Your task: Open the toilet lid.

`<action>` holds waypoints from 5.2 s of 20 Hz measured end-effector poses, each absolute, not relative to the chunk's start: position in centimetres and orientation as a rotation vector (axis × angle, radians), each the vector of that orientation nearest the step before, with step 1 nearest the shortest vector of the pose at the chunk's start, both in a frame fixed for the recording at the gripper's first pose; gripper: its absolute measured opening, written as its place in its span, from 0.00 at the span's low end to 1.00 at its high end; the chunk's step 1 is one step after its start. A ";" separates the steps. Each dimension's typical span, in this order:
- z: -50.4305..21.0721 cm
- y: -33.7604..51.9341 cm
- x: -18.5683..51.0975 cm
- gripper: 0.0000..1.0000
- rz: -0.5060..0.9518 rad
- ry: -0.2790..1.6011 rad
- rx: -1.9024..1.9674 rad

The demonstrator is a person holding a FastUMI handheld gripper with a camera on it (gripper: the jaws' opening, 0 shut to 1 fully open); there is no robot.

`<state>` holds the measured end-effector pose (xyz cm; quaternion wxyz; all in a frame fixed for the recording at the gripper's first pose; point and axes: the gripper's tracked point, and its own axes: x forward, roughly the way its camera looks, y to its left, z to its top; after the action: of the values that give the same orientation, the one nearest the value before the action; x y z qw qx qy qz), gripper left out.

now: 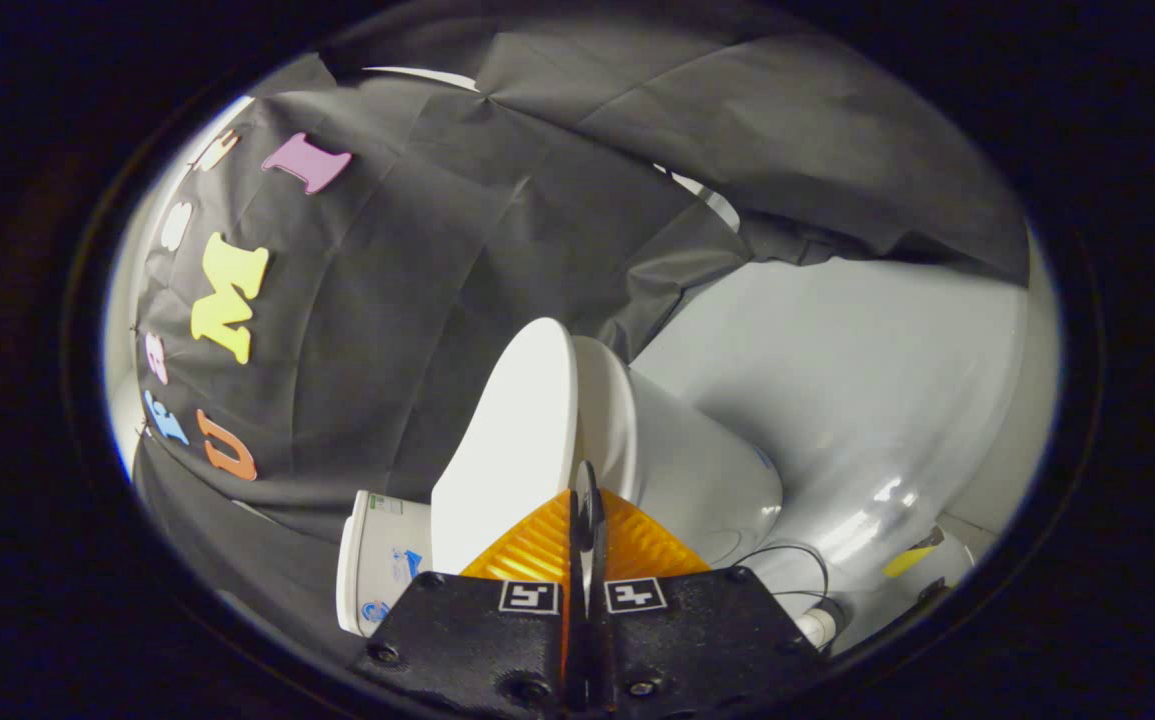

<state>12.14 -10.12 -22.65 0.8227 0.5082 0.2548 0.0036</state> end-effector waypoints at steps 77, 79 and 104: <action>9.2 17.3 10.5 0.06 0.241 0.182 0.394; 9.3 17.9 10.6 0.06 0.227 0.184 0.358; 10.6 30.2 10.7 0.07 0.283 0.155 0.086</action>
<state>10.72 30.21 10.59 0.9861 0.0430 0.0773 0.1408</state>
